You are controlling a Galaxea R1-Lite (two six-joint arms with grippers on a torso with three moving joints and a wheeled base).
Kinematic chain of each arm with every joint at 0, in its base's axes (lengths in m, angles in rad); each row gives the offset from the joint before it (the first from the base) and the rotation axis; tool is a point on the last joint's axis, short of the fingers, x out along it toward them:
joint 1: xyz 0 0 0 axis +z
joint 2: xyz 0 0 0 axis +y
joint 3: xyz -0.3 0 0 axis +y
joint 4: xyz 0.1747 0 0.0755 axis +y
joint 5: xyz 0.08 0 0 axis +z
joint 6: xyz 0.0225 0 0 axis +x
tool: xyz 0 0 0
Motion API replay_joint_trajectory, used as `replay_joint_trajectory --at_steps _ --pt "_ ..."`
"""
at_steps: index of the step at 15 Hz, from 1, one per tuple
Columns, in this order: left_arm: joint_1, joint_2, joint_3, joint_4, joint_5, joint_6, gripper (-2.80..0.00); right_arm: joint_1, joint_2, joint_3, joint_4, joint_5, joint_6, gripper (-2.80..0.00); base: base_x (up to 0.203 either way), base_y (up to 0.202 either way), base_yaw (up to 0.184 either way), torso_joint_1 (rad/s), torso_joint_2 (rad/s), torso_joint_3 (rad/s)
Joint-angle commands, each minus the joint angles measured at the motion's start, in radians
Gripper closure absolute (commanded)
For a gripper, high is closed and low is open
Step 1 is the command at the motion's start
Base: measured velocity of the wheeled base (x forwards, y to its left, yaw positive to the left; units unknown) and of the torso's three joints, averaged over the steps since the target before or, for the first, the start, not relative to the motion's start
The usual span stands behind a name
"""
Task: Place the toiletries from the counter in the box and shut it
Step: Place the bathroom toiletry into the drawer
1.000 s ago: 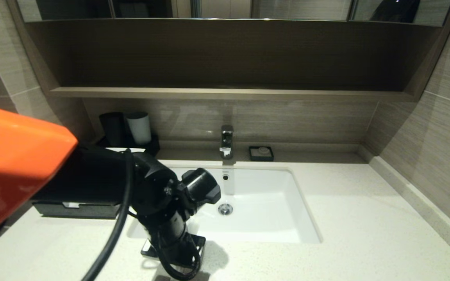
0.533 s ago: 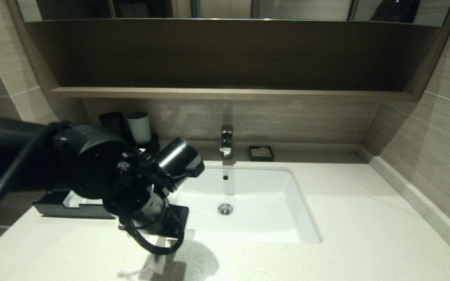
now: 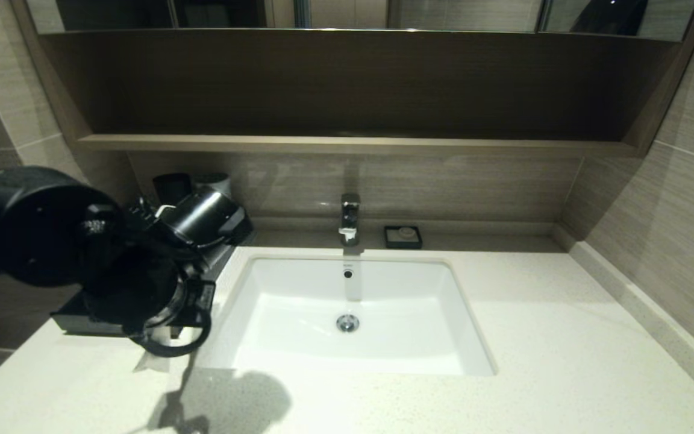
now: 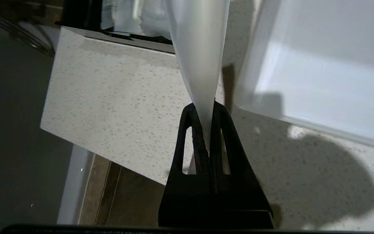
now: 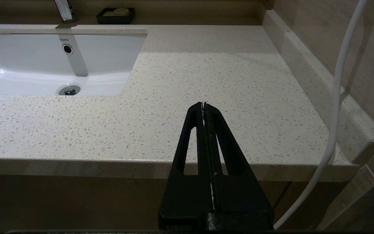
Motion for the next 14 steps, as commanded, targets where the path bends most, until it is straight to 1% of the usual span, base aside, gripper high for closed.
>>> replay_joint_trajectory --at_steps 1,2,4,5,7,9,10,13,14 --pt "0.057 -0.013 0.005 0.005 0.022 0.011 0.0 0.0 0.0 0.002 0.0 0.0 0.0 0.0 0.0 0.0 0.0 0.0 0.0 0.0" --pt "0.084 -0.015 0.005 0.005 0.025 0.029 0.0 0.0 -0.002 0.002 0.0 0.0 0.0 0.0 0.0 0.0 0.0 0.0 0.0 0.0" --pt "0.154 -0.019 -0.001 0.002 0.026 0.088 0.0 0.0 -0.001 0.002 0.0 0.0 0.0 0.0 0.0 0.0 0.0 0.0 0.0 0.0" --pt "0.192 -0.023 -0.008 -0.005 0.024 0.131 0.0 0.0 -0.002 0.002 0.0 0.0 0.0 0.0 0.0 0.0 0.0 0.0 0.0 0.0" --pt "0.262 -0.03 -0.021 -0.026 0.004 0.25 0.0 0.0 -0.002 0.002 0.0 0.0 0.0 0.0 0.0 0.0 0.0 0.0 0.0 0.0" --pt "0.336 -0.039 -0.044 -0.039 -0.054 0.36 0.0 0.0 -0.002 0.002 0.0 0.0 0.0 0.0 0.0 0.0 0.0 0.0 0.0 0.0" --pt "0.382 -0.042 -0.062 -0.04 -0.085 0.404 0.0 0.0 -0.002 0.002 0.0 0.0 0.0 0.0 0.0 0.0 0.0 0.0 0.0 0.0" --pt "0.52 -0.033 -0.117 -0.03 -0.242 0.573 0.0 0.0 -0.002 0.002 0.0 0.0 0.0 0.0 0.0 0.0 0.0 0.0 0.0 0.0" --pt "0.548 -0.025 -0.122 -0.027 -0.274 0.635 0.0 0.0 -0.002 0.002 0.0 0.0 0.0 0.0 0.0 0.0 0.0 0.0 0.0 0.0"
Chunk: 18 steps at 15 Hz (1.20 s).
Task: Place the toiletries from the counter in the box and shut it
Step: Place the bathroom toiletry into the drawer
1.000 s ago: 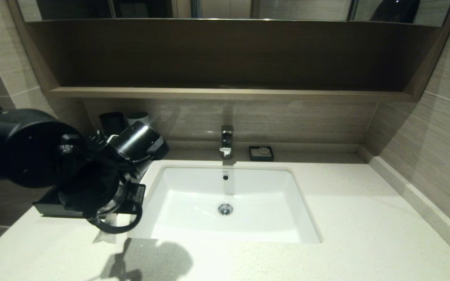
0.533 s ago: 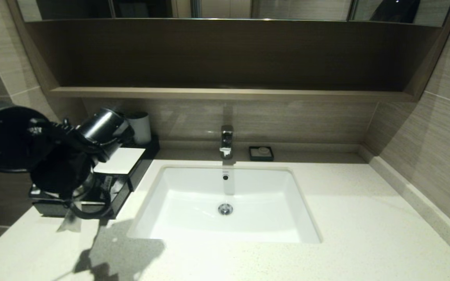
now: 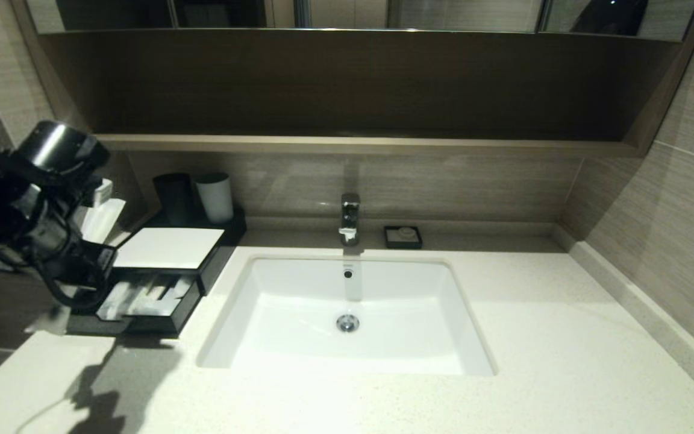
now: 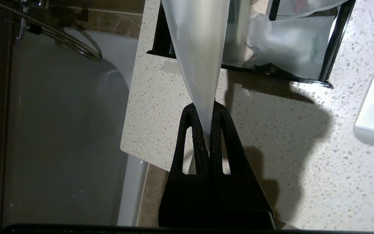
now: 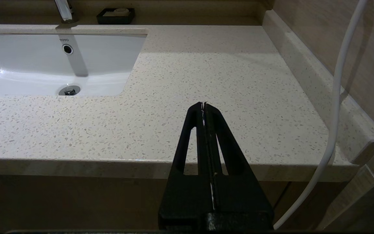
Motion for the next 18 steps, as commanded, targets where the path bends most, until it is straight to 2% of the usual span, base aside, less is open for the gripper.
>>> replay_joint_trajectory --at_steps 1,3,7,11,13,15,18 --pt "0.084 0.023 -0.015 0.008 -0.058 0.125 0.0 0.0 -0.002 0.002 0.0 0.0 0.0 0.0 0.0 0.0 0.0 0.0 0.0 0.0" --pt "0.137 0.055 -0.03 0.011 -0.121 0.203 0.0 0.0 -0.002 0.002 0.0 0.0 0.0 0.0 0.0 0.0 0.0 0.0 0.0 0.0" --pt "0.163 0.12 -0.155 0.086 -0.204 0.22 0.0 0.0 -0.002 0.002 0.0 0.0 0.0 0.0 0.0 0.0 0.0 0.0 0.0 0.0" --pt "0.183 0.203 -0.429 0.372 -0.317 0.2 0.0 0.0 -0.002 0.002 0.0 0.0 0.0 0.0 0.0 0.0 0.0 0.0 0.0 0.0" --pt "0.196 0.281 -0.572 0.534 -0.34 0.181 0.0 0.0 -0.002 0.002 0.0 0.0 0.0 0.0 0.0 0.0 0.0 0.0 0.0 0.0" --pt "0.203 0.341 -0.599 0.619 -0.349 0.166 0.0 0.0 -0.002 0.002 0.0 0.0 0.0 0.0 0.0 0.0 0.0 0.0 0.0 0.0" --pt "0.204 0.369 -0.599 0.659 -0.346 0.165 0.0 0.0 -0.002 0.002 0.0 0.0 0.0 0.0 0.0 0.0 0.0 0.0 0.0 0.0"
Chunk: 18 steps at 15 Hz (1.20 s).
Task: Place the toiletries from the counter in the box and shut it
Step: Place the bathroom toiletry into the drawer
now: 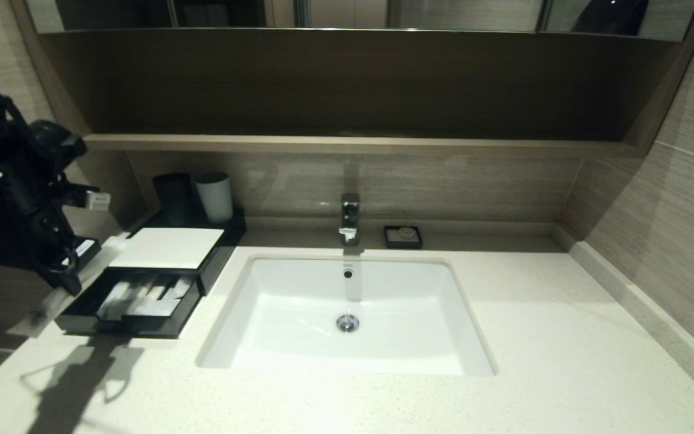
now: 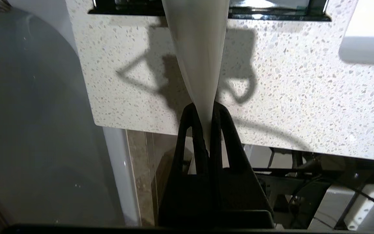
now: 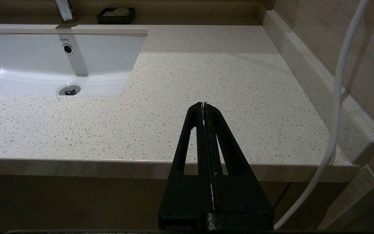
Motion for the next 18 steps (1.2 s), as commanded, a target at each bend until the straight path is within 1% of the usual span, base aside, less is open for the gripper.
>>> replay_joint_trajectory --at_steps 1,12,18 --pt "0.001 0.045 -0.004 0.023 0.003 0.003 0.0 0.0 -0.002 0.002 0.0 0.0 0.0 0.0 0.0 0.0 0.0 0.0 0.0 0.0" --pt "0.012 0.12 -0.004 0.072 0.004 0.008 0.0 0.0 -0.002 0.002 0.0 0.0 0.0 0.0 0.0 0.0 0.0 0.0 0.0 0.0" --pt "0.011 0.149 -0.004 0.075 0.003 0.006 0.0 0.0 -0.002 0.002 0.0 0.0 0.0 0.0 0.0 0.0 0.0 0.0 0.0 0.0"
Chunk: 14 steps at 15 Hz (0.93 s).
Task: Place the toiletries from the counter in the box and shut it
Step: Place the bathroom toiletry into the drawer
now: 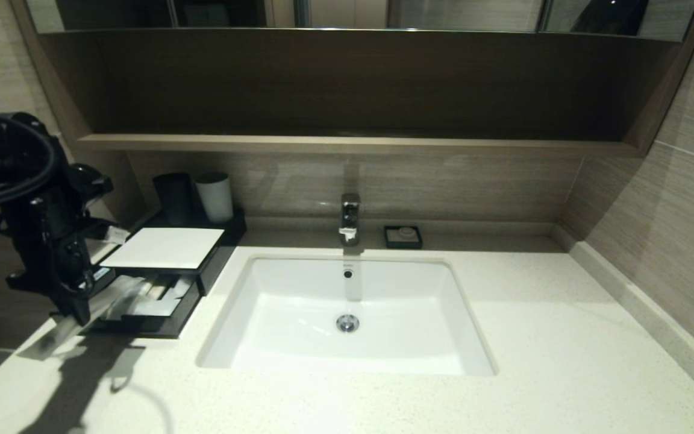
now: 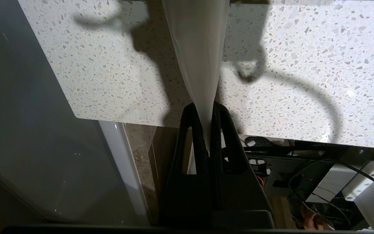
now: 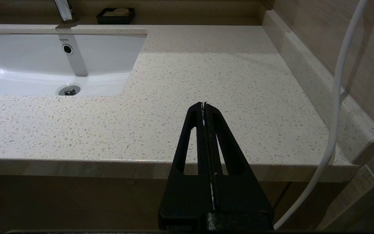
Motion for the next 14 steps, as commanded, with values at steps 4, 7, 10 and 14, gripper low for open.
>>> replay_joint_trajectory --at_steps 4,7,10,14 --pt "0.0 0.019 0.0 0.017 0.001 0.001 0.0 0.0 -0.002 0.002 0.0 0.0 0.0 0.0 0.0 0.0 0.0 0.0 0.0 0.0" --pt "0.0 0.036 0.0 0.01 -0.004 0.003 0.0 0.0 -0.002 0.002 0.0 0.0 0.0 0.0 0.0 0.0 0.0 0.0 0.0 0.0" --pt "0.0 0.057 0.0 -0.015 -0.005 0.003 0.0 0.0 -0.002 0.002 0.0 0.0 0.0 0.0 0.0 0.0 0.0 0.0 0.0 0.0" --pt "0.0 0.084 -0.001 -0.058 -0.005 0.001 0.0 0.0 -0.001 0.002 0.0 0.0 0.0 0.0 0.0 0.0 0.0 0.0 0.0 0.0"
